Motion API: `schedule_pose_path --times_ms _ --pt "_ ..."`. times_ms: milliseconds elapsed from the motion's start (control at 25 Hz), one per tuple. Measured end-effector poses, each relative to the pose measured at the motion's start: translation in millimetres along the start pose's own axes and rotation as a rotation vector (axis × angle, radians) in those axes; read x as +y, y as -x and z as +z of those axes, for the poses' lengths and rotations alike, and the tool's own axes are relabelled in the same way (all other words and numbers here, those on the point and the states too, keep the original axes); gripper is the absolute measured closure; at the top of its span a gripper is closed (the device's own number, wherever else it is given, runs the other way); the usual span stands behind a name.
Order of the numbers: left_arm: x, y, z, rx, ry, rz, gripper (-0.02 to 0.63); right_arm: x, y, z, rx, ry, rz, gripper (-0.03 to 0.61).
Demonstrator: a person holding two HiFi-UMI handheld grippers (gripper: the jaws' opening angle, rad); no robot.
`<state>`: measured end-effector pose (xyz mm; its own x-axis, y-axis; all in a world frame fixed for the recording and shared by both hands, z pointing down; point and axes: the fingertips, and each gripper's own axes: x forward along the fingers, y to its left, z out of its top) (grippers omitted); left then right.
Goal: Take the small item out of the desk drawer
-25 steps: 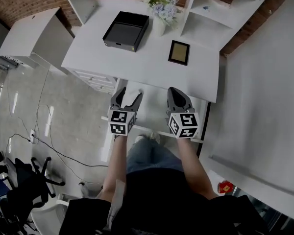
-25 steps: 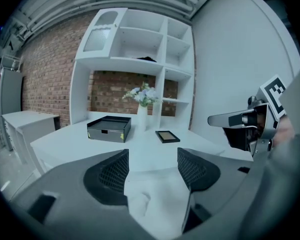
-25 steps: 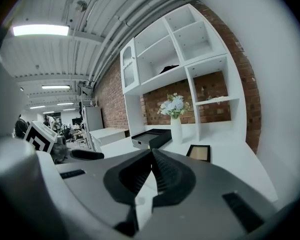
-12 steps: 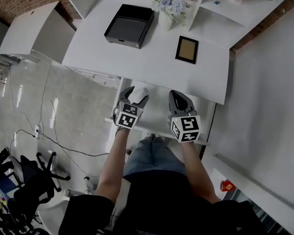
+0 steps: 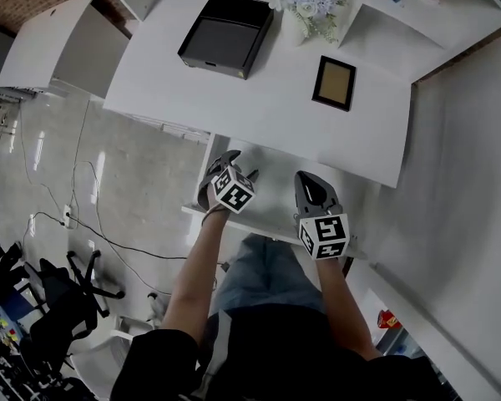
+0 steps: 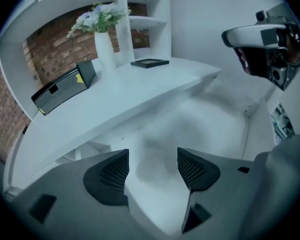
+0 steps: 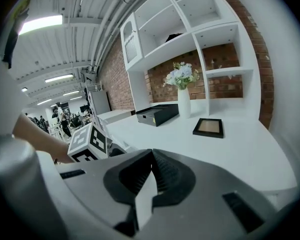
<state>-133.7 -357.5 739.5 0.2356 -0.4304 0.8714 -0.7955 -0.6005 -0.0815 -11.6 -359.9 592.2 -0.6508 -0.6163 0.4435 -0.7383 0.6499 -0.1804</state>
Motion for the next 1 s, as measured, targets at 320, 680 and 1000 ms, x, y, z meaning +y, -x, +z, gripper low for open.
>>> schedule_pose_path --times_ms 320,680,1000 --pt "-2 -46 -19 0.154 -0.088 -0.046 0.337 -11 -8 -15 0.047 -0.013 0.007 0.580" --pt "3 -61 -32 0.204 -0.046 -0.070 0.349 -20 -8 -22 0.063 -0.024 -0.002 0.580" --pt "3 -62 -30 0.213 -0.104 -0.069 0.440 -21 -7 -26 0.072 -0.028 -0.014 0.580"
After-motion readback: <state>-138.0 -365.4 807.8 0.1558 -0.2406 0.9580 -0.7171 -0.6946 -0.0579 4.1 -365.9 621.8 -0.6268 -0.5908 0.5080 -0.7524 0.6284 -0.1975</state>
